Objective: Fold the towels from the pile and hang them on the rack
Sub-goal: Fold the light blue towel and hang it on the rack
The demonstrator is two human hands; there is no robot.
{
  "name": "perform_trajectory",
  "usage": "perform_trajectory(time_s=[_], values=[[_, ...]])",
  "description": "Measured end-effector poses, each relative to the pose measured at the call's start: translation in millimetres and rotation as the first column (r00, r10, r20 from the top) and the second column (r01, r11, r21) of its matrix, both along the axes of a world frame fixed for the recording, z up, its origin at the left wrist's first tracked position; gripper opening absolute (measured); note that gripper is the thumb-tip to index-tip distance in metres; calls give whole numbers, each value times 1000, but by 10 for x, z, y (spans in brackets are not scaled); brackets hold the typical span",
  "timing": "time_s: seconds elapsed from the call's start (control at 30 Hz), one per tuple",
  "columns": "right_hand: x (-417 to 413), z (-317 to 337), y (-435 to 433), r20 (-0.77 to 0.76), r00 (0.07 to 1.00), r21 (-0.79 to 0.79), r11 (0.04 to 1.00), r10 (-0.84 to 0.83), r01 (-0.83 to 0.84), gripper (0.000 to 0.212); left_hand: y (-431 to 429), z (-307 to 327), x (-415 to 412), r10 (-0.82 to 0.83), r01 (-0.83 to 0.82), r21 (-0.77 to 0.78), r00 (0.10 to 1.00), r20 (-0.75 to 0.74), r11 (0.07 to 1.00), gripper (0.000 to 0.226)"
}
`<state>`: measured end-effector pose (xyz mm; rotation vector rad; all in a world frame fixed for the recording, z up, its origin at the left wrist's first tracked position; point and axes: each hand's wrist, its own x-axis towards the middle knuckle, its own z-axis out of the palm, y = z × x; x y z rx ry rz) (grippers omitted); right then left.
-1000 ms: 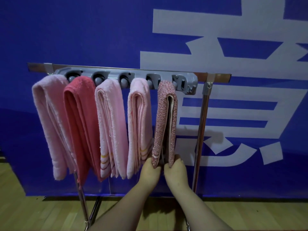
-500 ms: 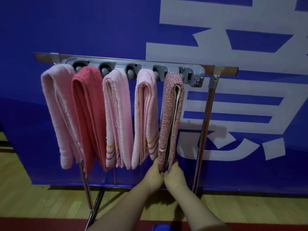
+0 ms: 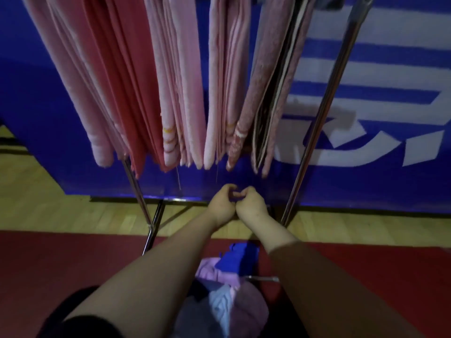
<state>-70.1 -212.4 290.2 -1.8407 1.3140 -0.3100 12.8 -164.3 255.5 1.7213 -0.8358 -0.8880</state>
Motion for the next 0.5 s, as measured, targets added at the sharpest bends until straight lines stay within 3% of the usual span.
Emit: perform_trajectory(time_s=[0.17,0.37,0.5], values=[[83,-615,220,-92,994,55,997,67,-62,20,185,-812,130,53,-48,101,997,-47,994,39],[178,-1372,481,-190,967,156,978,170,-141,29,581,-1281,134,51,-14,255,989,-138,967,36],[269,-1876,574,-302,923,255,953,238,-162,29,755,-1821,126,92,-82,392,996,-6,916,24]])
